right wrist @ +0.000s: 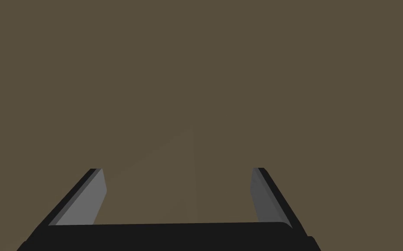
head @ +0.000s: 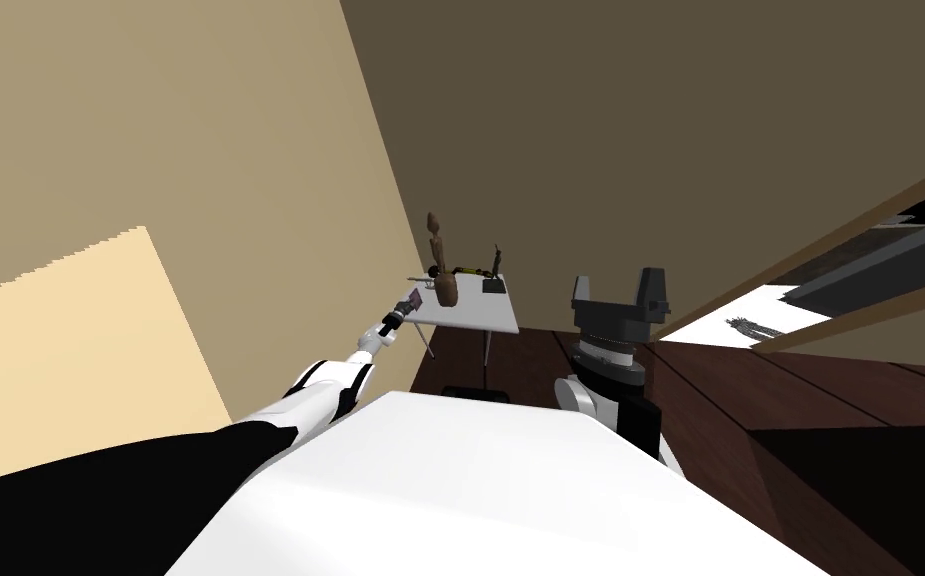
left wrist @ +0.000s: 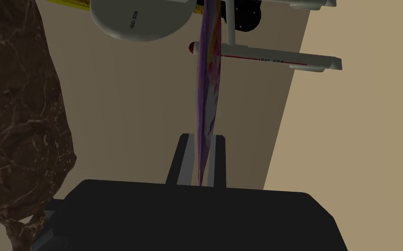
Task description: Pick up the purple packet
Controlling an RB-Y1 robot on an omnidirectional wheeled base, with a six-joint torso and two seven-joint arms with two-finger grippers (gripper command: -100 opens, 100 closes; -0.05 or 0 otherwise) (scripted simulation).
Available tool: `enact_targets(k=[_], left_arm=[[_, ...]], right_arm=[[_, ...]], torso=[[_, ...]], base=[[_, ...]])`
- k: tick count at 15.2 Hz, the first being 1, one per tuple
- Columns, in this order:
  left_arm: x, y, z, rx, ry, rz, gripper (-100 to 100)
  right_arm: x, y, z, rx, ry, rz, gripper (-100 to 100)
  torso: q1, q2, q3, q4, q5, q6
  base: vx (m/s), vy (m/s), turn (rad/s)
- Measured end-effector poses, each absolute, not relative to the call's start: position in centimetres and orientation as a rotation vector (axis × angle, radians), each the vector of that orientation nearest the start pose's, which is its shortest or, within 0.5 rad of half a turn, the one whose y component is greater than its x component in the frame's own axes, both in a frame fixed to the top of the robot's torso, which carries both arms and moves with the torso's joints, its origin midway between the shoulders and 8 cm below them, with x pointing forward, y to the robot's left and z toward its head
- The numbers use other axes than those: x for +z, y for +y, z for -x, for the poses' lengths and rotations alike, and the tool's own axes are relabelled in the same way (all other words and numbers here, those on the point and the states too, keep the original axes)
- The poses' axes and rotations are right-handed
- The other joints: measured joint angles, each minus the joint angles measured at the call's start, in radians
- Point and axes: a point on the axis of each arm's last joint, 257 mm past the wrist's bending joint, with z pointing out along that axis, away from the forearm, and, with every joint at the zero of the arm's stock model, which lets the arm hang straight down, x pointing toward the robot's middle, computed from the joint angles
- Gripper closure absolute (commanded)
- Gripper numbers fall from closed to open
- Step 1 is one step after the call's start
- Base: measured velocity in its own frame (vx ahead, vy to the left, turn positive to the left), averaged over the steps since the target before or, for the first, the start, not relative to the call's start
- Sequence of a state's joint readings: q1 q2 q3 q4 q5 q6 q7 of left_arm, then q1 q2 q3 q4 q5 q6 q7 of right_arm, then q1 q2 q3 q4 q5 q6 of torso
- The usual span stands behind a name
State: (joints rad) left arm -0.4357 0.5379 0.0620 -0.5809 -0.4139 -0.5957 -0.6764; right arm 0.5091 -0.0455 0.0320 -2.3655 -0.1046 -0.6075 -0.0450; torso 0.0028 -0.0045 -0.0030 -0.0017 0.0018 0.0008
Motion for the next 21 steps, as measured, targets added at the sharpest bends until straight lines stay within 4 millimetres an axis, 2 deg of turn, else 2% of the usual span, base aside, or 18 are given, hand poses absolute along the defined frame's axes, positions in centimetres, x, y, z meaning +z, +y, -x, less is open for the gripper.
enact_targets(k=[2,5,9,11,16,18,21], left_arm=[[-25.4,42.6,-60.1,-0.108,1.6,-0.034,100],[-26.7,42.4,-58.7,-0.129,1.617,-0.033,100],[-26.2,41.7,-58.3,-0.146,1.601,-0.046,100],[-27.1,41.5,-57.2,-0.16,1.611,-0.043,100],[-27.1,40.7,-55.4,-0.183,1.603,-0.06,100],[-26.5,40.3,-55.4,-0.19,1.588,-0.071,100],[-27.4,39.9,-53.8,-0.202,1.601,-0.073,100]], right_arm=[[7.6,-27.2,-30.5,1.482,0.445,-0.561,0],[7.6,-27.2,-30.5,1.482,0.445,-0.561,0],[7.6,-27.2,-30.5,1.482,0.445,-0.561,0],[7.6,-27.2,-30.5,1.482,0.445,-0.561,0],[7.6,-27.2,-30.5,1.482,0.445,-0.561,0],[7.6,-27.2,-30.5,1.482,0.445,-0.561,0],[7.6,-27.2,-30.5,1.482,0.445,-0.561,0]], torso=[[0.0,0.001,0.001,0.0,0.0,0.0],[0.001,-0.003,-0.002,-0.001,0.001,-0.002],[0.001,-0.002,-0.001,-0.001,0.001,-0.001],[0.001,-0.004,-0.003,-0.002,0.001,-0.001],[0.001,-0.004,-0.004,-0.004,0.002,-0.001],[0.001,-0.003,-0.003,-0.003,0.002,0.0],[0.002,-0.005,-0.005,-0.005,0.003,-0.002]], base=[[0.024,-0.002,0.03],[0.084,-0.012,0.078],[0.053,-0.004,0.044],[0.083,-0.01,0.048],[0.06,-0.009,0.055],[0.049,-0.006,0.032],[0.087,-0.01,0.071]])
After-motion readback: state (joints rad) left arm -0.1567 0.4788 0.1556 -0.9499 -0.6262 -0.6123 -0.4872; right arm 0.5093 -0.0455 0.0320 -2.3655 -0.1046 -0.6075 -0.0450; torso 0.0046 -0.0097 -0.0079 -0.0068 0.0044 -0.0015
